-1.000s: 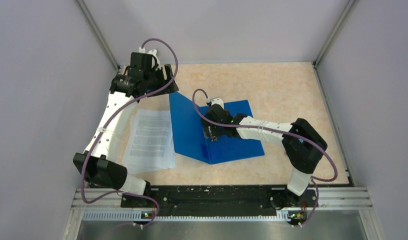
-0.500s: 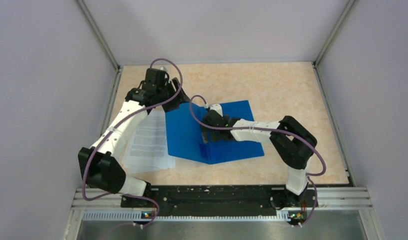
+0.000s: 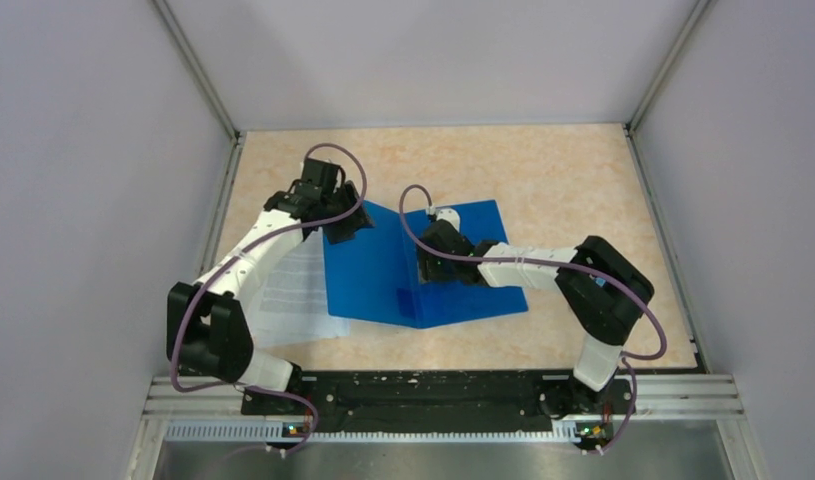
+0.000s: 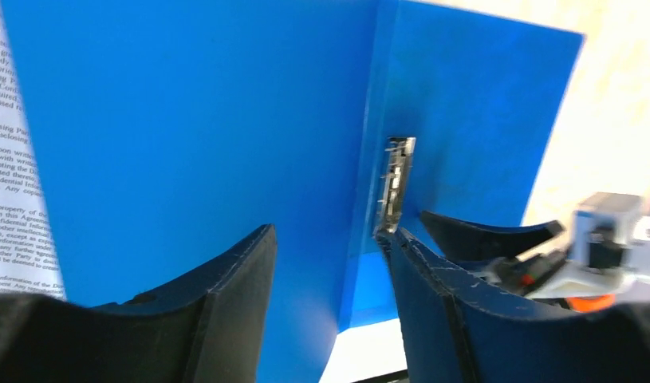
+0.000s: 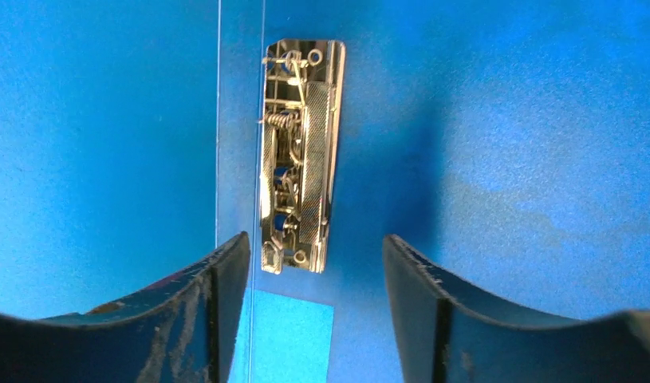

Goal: Put the files into the folder

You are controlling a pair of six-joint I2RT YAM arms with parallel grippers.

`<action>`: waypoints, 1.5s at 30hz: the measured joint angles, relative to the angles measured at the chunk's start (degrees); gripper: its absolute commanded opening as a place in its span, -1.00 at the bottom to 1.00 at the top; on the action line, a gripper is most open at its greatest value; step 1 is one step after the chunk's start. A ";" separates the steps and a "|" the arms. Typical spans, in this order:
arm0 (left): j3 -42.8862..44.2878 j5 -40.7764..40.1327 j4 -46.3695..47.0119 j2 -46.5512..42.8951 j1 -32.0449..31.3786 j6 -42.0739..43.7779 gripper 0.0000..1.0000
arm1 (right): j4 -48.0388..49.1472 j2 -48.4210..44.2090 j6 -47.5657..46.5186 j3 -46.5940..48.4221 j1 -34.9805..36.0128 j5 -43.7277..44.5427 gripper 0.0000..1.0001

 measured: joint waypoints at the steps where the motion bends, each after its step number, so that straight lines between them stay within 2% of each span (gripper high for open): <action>1: -0.68 -0.24 0.15 0.28 0.00 0.13 0.13 | 0.24 -0.15 0.28 -0.31 -0.35 -0.26 0.12; 12: -7.80 -5.33 4.20 7.08 -1.31 1.33 -0.03 | 1.01 -0.24 0.57 -0.72 -0.92 -2.03 -0.20; 22: -9.42 -15.61 6.38 13.97 -7.21 -0.13 -0.14 | 0.79 -0.24 -0.55 -0.17 -0.66 -2.10 -0.37; 27: -9.29 -19.76 6.45 14.29 -9.07 -1.62 -0.14 | -0.85 -0.24 -2.10 1.25 0.39 -1.33 -0.42; 45: -9.29 -21.40 6.64 14.51 -9.44 -2.58 -0.14 | -5.53 -0.15 -4.72 6.38 3.80 2.21 -0.71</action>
